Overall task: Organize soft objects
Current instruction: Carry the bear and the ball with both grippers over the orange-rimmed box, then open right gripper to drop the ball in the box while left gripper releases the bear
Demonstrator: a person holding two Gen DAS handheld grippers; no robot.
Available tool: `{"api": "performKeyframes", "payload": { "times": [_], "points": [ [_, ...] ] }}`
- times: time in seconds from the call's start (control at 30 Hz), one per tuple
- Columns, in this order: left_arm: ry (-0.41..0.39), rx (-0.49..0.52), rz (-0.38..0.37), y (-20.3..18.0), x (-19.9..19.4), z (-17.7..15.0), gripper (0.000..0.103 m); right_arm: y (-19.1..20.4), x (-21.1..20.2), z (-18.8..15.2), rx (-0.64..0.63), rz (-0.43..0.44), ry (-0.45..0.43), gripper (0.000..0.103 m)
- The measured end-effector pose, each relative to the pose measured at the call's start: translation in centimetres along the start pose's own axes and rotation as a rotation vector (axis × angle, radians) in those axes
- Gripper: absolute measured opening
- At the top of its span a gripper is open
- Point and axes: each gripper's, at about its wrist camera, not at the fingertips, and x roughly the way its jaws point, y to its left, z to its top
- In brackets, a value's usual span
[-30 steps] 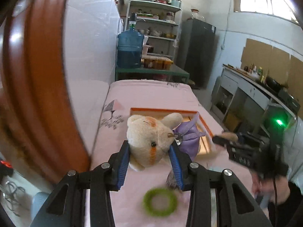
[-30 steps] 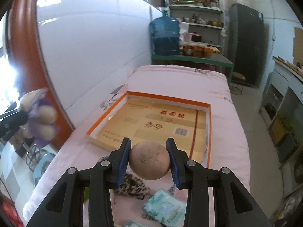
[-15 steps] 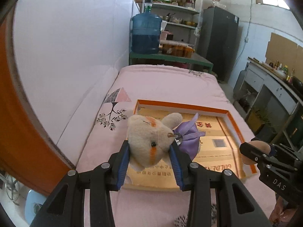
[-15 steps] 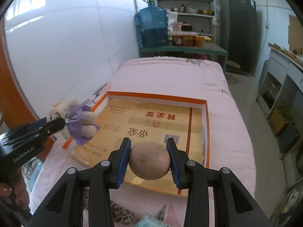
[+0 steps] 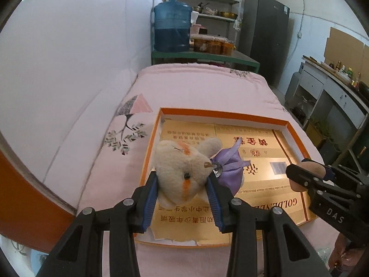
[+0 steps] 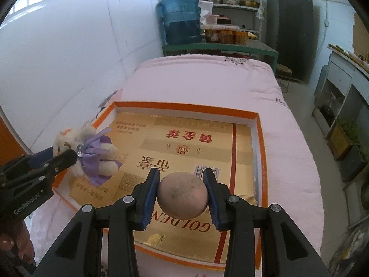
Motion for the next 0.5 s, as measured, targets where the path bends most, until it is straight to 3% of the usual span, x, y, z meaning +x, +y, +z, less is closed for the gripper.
{"api": "performKeyframes", "payload": {
  "times": [0.37,0.5],
  "points": [
    [0.072,-0.005,-0.046,0.2,2.1,-0.7,0.044,-0.3,2.1,-0.8,0.004,-0.009,0.057,0.042],
    [0.111,-0.005,-0.086,0.3,2.7,-0.8,0.045,-0.1,2.2,-0.8,-0.003,-0.016,0.066,0.052]
  ]
}}
